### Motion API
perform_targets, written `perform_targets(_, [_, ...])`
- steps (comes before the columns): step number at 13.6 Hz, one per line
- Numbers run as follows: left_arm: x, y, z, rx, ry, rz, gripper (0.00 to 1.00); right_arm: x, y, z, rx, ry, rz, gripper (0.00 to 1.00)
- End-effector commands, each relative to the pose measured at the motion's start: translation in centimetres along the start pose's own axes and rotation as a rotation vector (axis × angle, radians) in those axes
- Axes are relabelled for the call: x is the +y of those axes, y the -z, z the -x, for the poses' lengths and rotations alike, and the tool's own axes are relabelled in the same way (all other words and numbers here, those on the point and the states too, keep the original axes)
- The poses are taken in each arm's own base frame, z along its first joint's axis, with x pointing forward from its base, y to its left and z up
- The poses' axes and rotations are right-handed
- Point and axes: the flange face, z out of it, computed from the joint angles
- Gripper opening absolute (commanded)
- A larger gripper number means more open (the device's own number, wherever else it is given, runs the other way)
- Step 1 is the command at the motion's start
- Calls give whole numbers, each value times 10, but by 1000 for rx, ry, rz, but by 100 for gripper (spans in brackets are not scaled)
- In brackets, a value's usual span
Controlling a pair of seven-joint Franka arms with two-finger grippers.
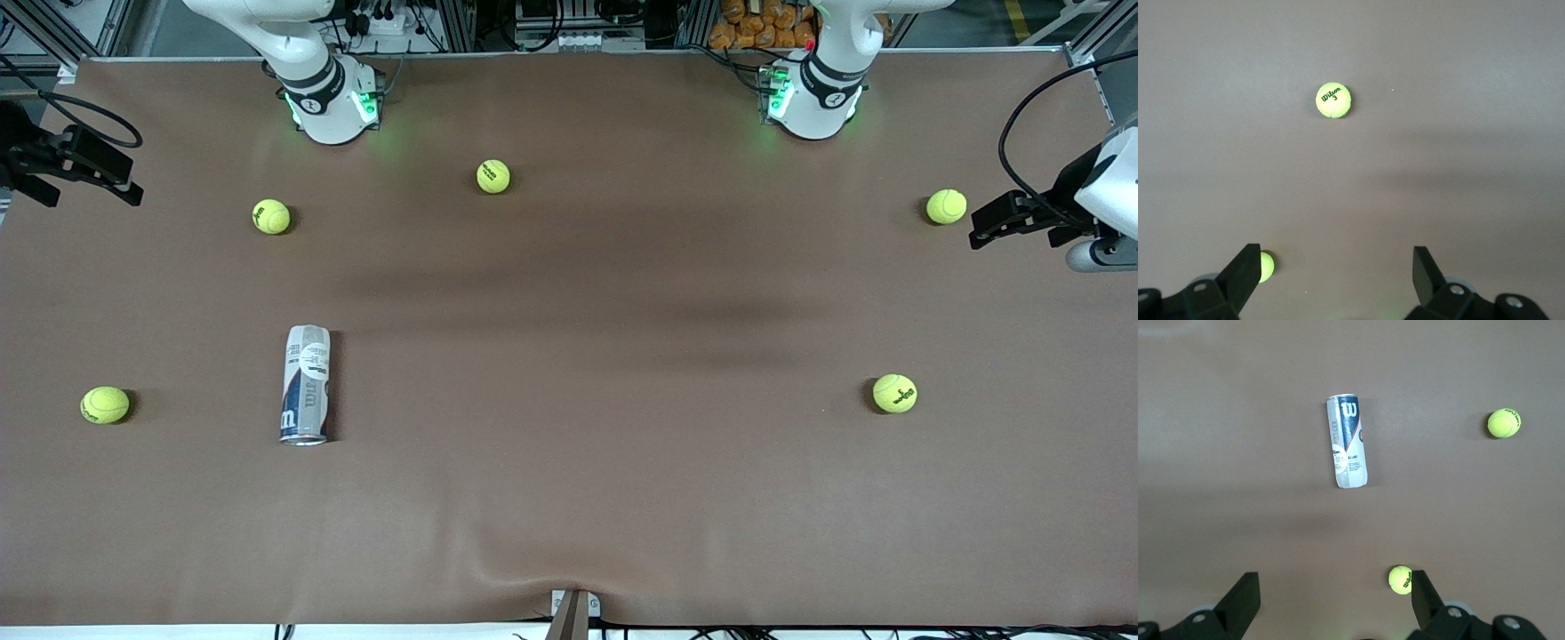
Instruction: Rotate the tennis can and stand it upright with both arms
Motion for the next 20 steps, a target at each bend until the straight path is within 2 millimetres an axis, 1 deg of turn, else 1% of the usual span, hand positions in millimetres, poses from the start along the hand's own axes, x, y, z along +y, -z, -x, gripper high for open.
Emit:
perform_targets(1, [2,6,-1,4,-25,-9,100,5,2,5,4,9,-5,100])
perform_targets(7, [-2,7,-2,8,-21,-10,100,5,1,3,10,9,-5,100])
perform_targets(9, [-1,7,-2,8,-22,-10,100,4,-1,-1,17,12,-6,100])
perform_targets(11, [0,7,-2,10,-24,-9,100,1,-9,-4,25,17,-6,100])
perform_targets(12, [0,7,-2,13,-22,-7,100,0,-15,-7,26,18,-7,100])
perform_targets(14, [0,8,-3,19,-24,-7,100,-2,-38,-13,12,19,-9,100])
perform_targets(15, [0,8,-3,19,-24,-9,100,-2,-53,-15,-6,19,-11,100])
perform_targets(16, [-1,7,-3,18,-22,-10,100,-5,-75,-20,-35,23,-11,100])
perform_targets(17, [-1,7,-3,18,-22,-10,100,-9,-100,-24,-63,32,-9,100])
perform_targets(18, [-1,7,-3,18,-22,-12,100,-9,-127,-28,-75,29,-5,100])
perform_targets(19, [-1,7,-3,18,-24,-13,100,-8,-155,-32,-98,29,-6,100])
perform_targets(20, [0,6,-4,18,-24,-13,100,-6,-188,-39,-145,25,-5,100])
